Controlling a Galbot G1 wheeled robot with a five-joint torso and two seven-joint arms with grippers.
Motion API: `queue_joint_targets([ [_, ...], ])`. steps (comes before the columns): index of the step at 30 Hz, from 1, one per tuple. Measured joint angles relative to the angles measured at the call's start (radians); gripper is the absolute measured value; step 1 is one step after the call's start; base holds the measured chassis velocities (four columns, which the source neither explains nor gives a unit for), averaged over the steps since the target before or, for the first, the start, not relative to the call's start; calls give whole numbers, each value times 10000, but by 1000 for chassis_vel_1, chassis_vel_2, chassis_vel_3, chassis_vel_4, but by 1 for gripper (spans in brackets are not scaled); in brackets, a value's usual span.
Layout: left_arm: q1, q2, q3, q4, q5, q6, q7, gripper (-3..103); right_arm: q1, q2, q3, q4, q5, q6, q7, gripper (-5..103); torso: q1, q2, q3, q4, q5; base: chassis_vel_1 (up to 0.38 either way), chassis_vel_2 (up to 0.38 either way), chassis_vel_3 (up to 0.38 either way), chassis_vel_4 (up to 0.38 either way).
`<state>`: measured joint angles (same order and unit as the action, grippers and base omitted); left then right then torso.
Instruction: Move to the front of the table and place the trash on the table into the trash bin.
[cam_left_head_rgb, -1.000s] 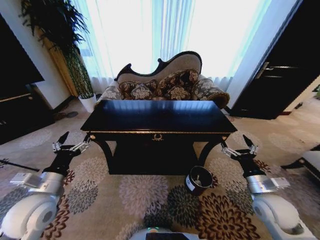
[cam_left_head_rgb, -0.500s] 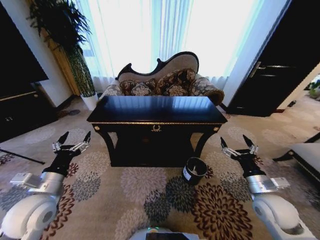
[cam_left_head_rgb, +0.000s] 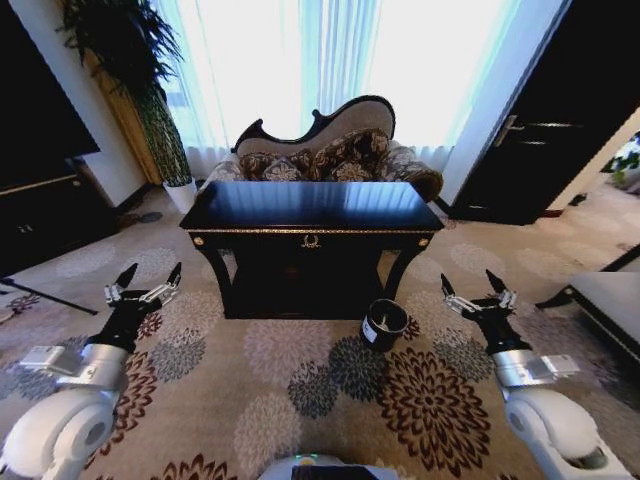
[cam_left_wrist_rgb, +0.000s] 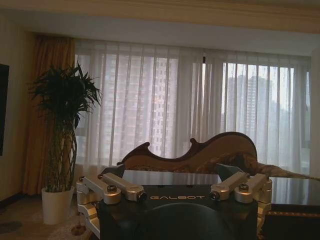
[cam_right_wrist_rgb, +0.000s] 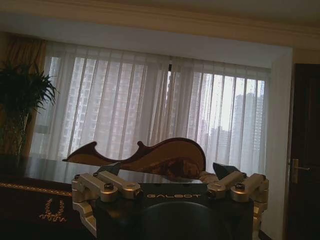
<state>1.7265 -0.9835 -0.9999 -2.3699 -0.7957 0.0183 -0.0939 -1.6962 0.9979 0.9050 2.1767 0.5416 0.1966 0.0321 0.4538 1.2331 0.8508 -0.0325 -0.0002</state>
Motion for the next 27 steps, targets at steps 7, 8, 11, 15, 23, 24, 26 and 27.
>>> queue_joint_targets([
  [7, 0, 0, 0, 0, 0, 1, 0, 100, 0, 0, 0, 0, 0, 0, 0, 100, 0, 0, 0, 0, 0, 187, -178, -178, 176],
  [8, 0, 0, 0, 0, 0, 0, 0, 100, 0, 0, 0, 0, 0, 0, 0, 100, 1, 0, 0, 0, 0, 162, -154, -163, 165],
  [11, 0, 0, 0, 0, 0, 0, 0, 100, 0, 0, 0, 0, 0, 0, 0, 100, 1, 0, 0, 0, 0, 170, -168, -163, 167],
  [15, 0, 0, 0, 0, 0, 1, 0, 100, 1, 0, 0, 0, 0, -1, 0, 100, 2, 0, 1, 0, 1, 176, -168, -179, 182],
  [23, 1, 0, 0, -1, 0, 0, 0, 100, -3, 0, 0, 0, 0, 0, 0, 100, -11, 8, -5, -2, 1, 176, -184, -180, 170],
  [24, 1, 0, 0, 0, 0, 1, 0, 100, -4, 0, 0, 0, 0, -1, 0, 100, -11, 9, -5, -2, 1, 134, -72, -83, 123],
  [26, 1, 0, 0, 0, 0, 1, 0, 100, -3, 0, 0, 0, 0, -1, 0, 100, -10, 9, -4, 1, 0, 88, -42, -43, 90],
  [27, 1, 0, 0, 0, 0, 1, 0, 100, -1, 0, 0, 0, 0, -1, 0, 100, -5, 5, -1, 1, 1, 0, 0, 0, 0],
])
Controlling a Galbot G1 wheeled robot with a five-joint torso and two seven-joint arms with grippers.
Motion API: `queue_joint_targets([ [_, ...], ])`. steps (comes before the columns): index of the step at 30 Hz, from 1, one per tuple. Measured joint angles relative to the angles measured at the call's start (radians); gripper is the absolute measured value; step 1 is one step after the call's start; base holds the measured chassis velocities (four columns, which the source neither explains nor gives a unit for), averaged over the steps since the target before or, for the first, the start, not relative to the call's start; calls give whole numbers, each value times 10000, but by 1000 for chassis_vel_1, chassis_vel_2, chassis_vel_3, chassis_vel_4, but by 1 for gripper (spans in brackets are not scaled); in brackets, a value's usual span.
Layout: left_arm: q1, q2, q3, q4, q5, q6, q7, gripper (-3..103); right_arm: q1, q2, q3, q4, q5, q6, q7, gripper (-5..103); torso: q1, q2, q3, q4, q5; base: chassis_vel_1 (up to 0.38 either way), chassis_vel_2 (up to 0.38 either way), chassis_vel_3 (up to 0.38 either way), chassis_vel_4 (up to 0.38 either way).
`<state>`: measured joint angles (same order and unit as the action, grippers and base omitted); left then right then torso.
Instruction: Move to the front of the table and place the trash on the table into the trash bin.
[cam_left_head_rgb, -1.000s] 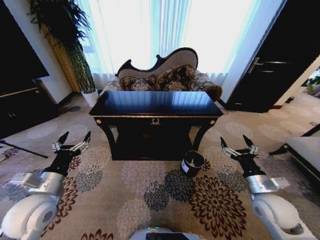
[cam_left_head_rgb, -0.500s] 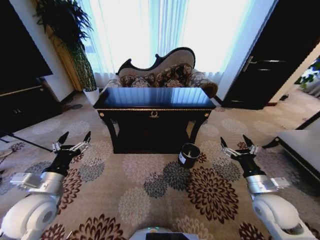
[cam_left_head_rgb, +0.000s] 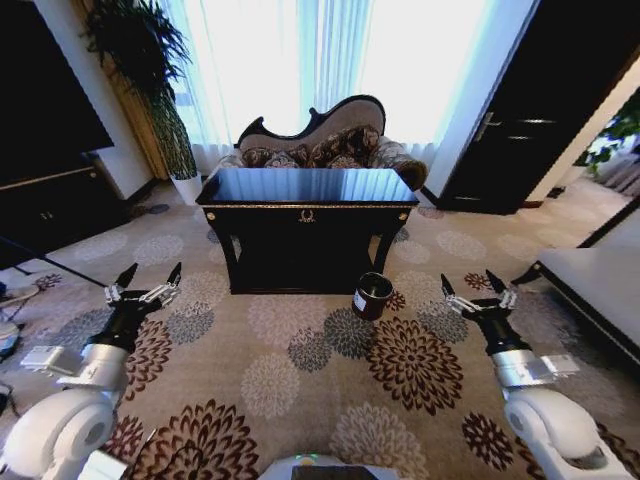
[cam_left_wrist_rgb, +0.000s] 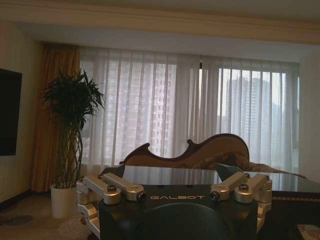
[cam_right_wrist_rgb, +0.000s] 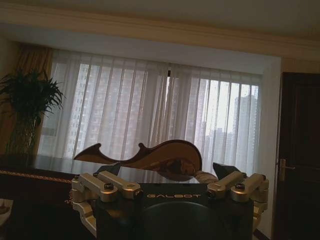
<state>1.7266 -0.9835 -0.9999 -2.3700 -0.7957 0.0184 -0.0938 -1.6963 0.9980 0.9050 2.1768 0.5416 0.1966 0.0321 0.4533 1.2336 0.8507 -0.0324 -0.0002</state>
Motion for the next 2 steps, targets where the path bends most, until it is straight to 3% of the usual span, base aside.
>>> queue_joint_targets([
  [2, 0, 1, 0, 0, 0, 0, 0, 100, 2, 0, 0, -1, 0, 0, 0, 100, 9, -5, 4, 1, 1, 0, 0, 0, 0],
])
